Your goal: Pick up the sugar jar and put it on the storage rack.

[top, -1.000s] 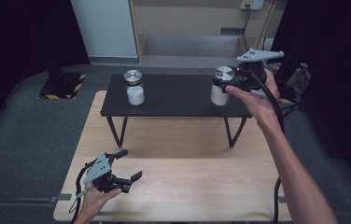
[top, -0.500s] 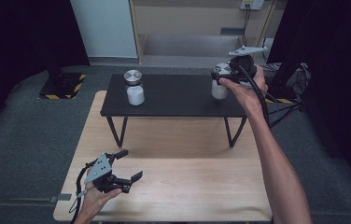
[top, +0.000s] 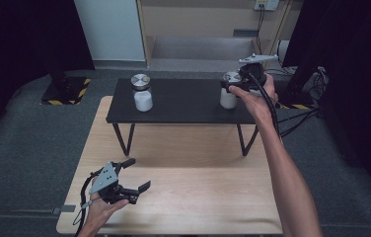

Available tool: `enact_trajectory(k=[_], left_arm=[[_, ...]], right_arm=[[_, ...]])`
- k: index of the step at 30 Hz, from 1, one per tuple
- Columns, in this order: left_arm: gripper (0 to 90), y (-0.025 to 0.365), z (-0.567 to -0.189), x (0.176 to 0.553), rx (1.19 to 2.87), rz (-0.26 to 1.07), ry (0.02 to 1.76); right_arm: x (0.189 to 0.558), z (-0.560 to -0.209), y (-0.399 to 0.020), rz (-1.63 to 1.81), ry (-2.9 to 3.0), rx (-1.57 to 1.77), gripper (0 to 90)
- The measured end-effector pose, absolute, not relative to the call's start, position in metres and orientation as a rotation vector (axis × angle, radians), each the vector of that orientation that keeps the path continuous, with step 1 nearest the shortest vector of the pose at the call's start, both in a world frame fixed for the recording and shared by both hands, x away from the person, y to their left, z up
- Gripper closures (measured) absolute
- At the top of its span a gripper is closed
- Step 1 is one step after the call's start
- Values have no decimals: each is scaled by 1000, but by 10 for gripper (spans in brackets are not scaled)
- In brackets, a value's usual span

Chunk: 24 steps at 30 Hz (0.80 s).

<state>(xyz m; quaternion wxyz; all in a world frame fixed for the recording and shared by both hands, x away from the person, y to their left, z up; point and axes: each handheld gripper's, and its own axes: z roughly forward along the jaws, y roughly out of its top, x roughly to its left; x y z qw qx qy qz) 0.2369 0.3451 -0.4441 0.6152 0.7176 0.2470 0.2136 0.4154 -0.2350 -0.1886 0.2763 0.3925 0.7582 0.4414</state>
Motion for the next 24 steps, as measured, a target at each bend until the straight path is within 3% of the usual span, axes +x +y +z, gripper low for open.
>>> enact_trajectory(k=[3, 6, 11, 24], left_arm=[[36, 344, -444, 237, 1656, 491, 567], [36, 344, -444, 237, 1656, 491, 565], [36, 343, -444, 237, 1659, 488, 563], [36, 340, -444, 237, 1666, 481, 548]], right_arm=[[415, -192, -239, 1213, 2019, 1088, 331], [409, -201, -246, 1303, 1935, 1143, 187], [395, -201, -257, 1378, 1911, 1149, 85], [337, -194, -300, 1501, 1938, 969, 66]])
